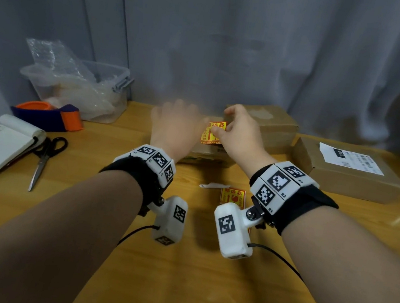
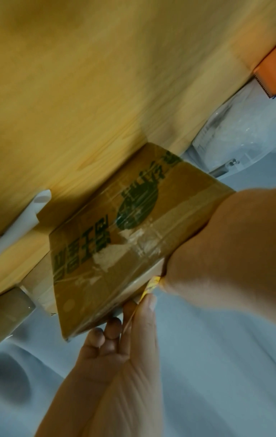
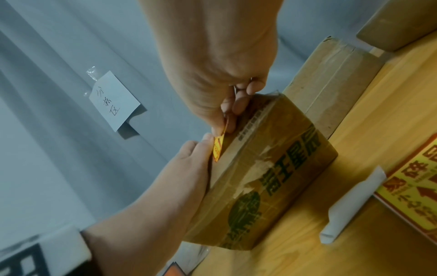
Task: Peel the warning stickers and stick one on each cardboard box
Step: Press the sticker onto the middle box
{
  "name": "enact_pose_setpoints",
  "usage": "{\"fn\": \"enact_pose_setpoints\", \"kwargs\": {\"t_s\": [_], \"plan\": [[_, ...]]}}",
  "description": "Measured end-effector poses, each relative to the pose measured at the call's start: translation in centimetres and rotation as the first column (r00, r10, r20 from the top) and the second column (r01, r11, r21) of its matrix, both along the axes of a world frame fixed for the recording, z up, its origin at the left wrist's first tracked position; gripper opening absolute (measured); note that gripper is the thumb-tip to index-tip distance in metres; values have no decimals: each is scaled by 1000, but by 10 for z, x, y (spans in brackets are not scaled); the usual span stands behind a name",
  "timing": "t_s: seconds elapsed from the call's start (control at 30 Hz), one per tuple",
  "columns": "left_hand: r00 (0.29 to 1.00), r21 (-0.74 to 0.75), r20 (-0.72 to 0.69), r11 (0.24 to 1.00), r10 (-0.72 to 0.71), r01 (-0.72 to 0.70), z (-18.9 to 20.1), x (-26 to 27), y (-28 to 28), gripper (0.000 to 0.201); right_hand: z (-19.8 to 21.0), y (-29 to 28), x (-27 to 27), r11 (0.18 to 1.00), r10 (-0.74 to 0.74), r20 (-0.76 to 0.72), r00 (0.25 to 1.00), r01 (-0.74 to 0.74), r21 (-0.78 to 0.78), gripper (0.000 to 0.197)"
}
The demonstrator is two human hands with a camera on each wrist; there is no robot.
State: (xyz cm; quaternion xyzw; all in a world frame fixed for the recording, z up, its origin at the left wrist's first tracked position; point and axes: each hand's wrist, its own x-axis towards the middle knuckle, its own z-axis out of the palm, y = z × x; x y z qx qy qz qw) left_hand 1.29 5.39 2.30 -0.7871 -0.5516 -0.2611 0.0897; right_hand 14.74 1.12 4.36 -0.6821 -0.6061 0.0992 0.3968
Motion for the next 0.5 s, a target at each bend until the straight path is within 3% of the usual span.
{"fn": "enact_pose_setpoints", "kwargs": {"t_s": [0.23,0.37,0.5], "plan": [[1000,-9,-5,1000,-8,8,0,0,0,46,-2,-3,10,1000,-29,17,999,29,-3,42],[1000,-8,-8,1000,-3,3,0,0,2,47,-2,-5,19,985,-173,153,973,166,58,54],[1000,28,11,1000,-7,7,-4,0,1,40,-9,6,10,995,4,74,997,4,-100,66]]}}
